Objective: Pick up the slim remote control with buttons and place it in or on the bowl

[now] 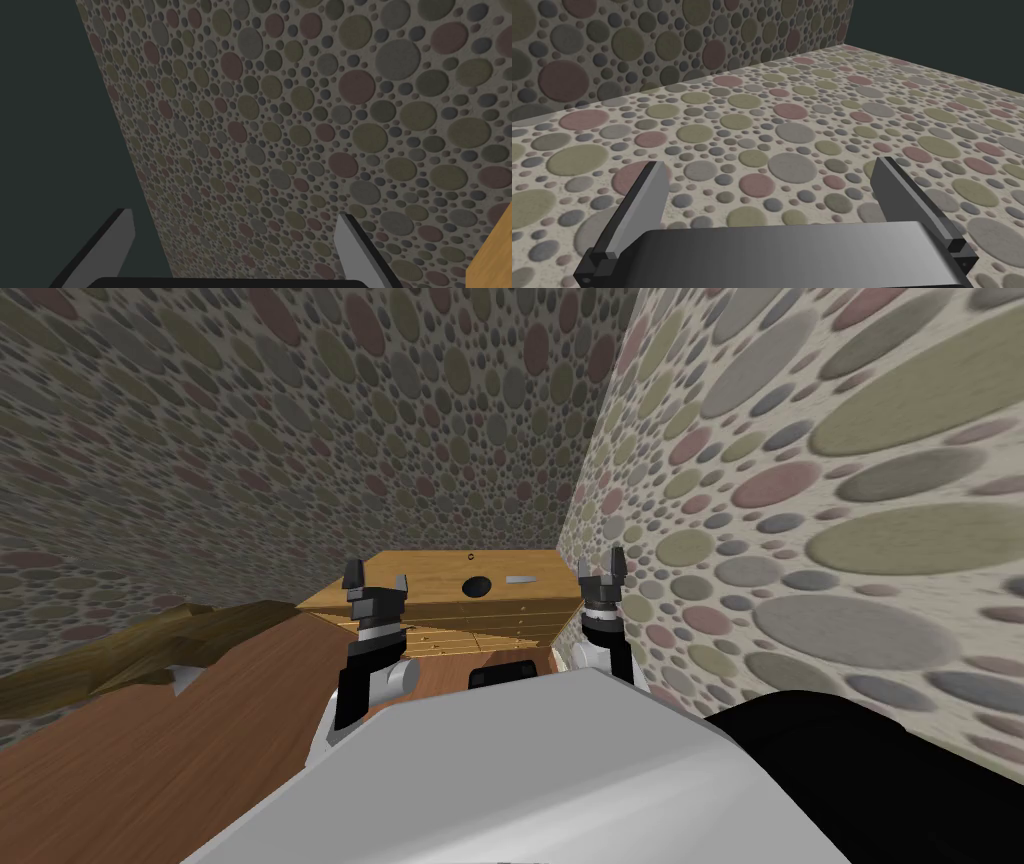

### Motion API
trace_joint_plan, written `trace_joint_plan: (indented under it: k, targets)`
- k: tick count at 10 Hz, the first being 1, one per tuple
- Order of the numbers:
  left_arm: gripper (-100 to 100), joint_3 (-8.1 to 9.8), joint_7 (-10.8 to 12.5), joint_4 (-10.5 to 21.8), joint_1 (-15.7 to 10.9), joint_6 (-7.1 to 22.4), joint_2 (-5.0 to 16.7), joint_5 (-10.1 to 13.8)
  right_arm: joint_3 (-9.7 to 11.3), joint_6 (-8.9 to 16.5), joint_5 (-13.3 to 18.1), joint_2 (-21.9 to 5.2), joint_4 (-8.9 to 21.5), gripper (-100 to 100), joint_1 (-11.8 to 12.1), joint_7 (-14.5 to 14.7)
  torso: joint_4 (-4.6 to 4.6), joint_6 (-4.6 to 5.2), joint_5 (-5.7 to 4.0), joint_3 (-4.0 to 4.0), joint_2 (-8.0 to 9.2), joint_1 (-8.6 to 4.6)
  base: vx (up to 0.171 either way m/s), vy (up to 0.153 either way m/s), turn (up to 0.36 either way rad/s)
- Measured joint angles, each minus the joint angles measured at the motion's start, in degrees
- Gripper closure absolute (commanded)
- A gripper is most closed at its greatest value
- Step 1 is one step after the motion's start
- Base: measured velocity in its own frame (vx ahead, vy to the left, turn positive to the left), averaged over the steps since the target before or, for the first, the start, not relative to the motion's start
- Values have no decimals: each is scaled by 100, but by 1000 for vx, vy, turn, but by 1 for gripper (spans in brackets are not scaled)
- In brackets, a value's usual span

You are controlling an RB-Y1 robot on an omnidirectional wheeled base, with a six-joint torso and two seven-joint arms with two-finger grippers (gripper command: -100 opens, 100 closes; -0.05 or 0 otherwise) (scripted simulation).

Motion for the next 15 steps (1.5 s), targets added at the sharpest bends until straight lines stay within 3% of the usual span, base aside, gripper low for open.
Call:
trace_joint_plan:
  k: [9,15]
  targets:
    - [0,-1,0,0,-2,0,-1,0,615,-994,-60,-1383,468,-100,167,283,10,-1,4,25,43,17,-128,69,43]
    - [0,0,0,0,0,0,0,0,948,-1498,71,-2275,966,-100,159,435,6,1,5,13,20,16,-56,65,83]
